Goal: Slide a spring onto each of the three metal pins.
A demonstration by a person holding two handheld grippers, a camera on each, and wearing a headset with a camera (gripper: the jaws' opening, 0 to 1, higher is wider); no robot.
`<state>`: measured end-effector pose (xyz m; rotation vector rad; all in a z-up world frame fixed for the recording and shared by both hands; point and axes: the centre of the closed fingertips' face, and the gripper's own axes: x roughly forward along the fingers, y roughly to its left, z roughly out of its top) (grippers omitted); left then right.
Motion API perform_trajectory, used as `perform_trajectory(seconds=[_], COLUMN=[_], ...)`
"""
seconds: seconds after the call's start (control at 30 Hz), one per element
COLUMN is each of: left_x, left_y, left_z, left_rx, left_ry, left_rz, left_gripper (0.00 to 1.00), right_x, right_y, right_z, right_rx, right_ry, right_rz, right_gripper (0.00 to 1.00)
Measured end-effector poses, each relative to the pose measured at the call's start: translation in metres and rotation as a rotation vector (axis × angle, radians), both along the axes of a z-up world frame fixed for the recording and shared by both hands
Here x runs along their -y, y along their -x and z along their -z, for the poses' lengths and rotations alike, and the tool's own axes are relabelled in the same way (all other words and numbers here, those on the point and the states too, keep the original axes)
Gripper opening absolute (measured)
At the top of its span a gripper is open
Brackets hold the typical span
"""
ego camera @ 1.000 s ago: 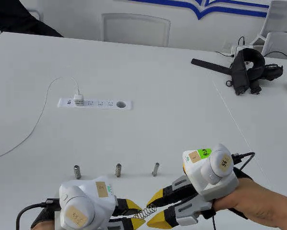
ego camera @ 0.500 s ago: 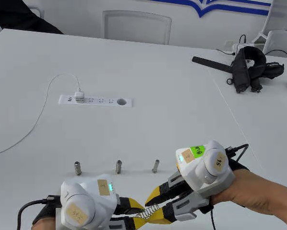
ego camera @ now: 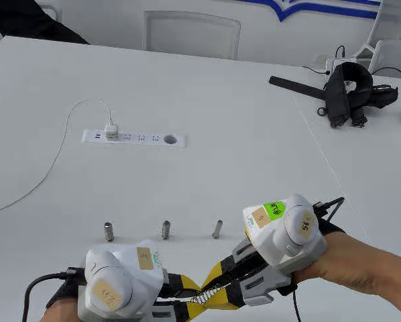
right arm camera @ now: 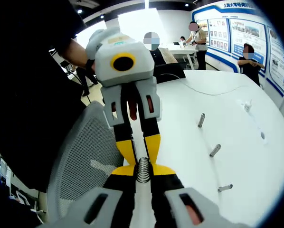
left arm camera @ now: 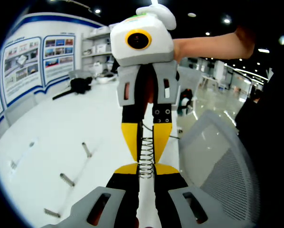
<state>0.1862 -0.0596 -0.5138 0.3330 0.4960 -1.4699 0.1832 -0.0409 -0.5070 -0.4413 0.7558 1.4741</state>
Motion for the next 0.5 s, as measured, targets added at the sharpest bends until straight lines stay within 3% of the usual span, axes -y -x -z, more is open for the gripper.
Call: perform_trajectory(seconds=[0.5], left_x=[-0.002], left_y=[-0.0012], left_z=[0.0095], left_rx=[-0.02], left_ry=[-0.007], left_rz=[-0.017], left_gripper=[0.16], right_x=[0.0053], right_y=[-0.0005], right_z=[0.004], right_rx=[-0.017], right_ry=[0.009], right_rz=[0.014], right_gripper=[0.12])
